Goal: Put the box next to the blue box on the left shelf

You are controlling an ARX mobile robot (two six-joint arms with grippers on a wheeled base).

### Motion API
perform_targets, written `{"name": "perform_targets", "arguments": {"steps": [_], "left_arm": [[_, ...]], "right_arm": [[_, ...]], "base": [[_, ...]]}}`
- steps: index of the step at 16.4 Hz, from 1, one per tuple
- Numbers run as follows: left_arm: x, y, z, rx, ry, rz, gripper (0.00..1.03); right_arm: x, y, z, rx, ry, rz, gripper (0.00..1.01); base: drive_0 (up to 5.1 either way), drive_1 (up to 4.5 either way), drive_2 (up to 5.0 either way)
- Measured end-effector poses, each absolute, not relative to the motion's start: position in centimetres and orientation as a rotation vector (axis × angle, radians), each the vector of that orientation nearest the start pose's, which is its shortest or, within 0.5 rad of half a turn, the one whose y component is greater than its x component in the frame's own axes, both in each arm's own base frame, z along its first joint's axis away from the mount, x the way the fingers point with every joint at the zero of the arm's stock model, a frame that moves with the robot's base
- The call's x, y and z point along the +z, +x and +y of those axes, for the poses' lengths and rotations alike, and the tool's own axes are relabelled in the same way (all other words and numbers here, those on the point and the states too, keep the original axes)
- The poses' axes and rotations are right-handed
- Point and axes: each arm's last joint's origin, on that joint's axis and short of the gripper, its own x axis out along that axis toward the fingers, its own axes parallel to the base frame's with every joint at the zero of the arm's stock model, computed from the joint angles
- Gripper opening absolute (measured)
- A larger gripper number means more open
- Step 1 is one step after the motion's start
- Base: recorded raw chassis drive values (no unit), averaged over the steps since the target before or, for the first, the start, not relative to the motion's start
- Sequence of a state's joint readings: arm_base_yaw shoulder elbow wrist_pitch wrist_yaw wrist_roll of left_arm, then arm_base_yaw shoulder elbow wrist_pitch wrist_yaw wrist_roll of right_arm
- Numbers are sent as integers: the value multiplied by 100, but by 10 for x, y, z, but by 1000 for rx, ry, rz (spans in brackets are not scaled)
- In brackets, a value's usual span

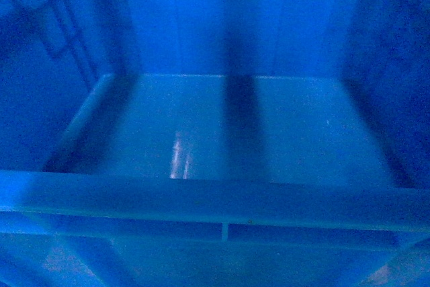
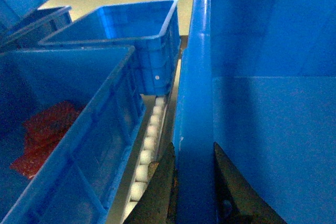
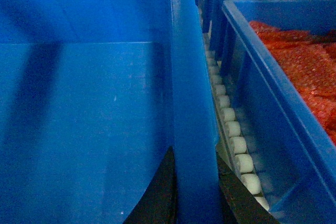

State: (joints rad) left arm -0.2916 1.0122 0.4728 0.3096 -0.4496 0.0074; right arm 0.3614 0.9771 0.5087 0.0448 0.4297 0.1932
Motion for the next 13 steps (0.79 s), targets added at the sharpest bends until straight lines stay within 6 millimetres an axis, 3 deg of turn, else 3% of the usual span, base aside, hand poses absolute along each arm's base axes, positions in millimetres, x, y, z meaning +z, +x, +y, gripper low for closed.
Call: {"name": "perform_targets", "arguments": {"steps": [3,5,8,13], "left_arm": [[199,236,-47,143,94,333,11],[188,251,-51,130,93,367,11],[184,263,-51,133,91,376,11],[183,271,-54,103,93,418,11]], "right_arm": [[199,226,58,-96,38,519,9],[188,239,57,-106,34,553,9],[181,252,58,-107,33,586,9],[175,252,56,-127,37,626,9]], "base": [[0,0,0],[0,0,0],[0,0,0],[0,0,0]]}}
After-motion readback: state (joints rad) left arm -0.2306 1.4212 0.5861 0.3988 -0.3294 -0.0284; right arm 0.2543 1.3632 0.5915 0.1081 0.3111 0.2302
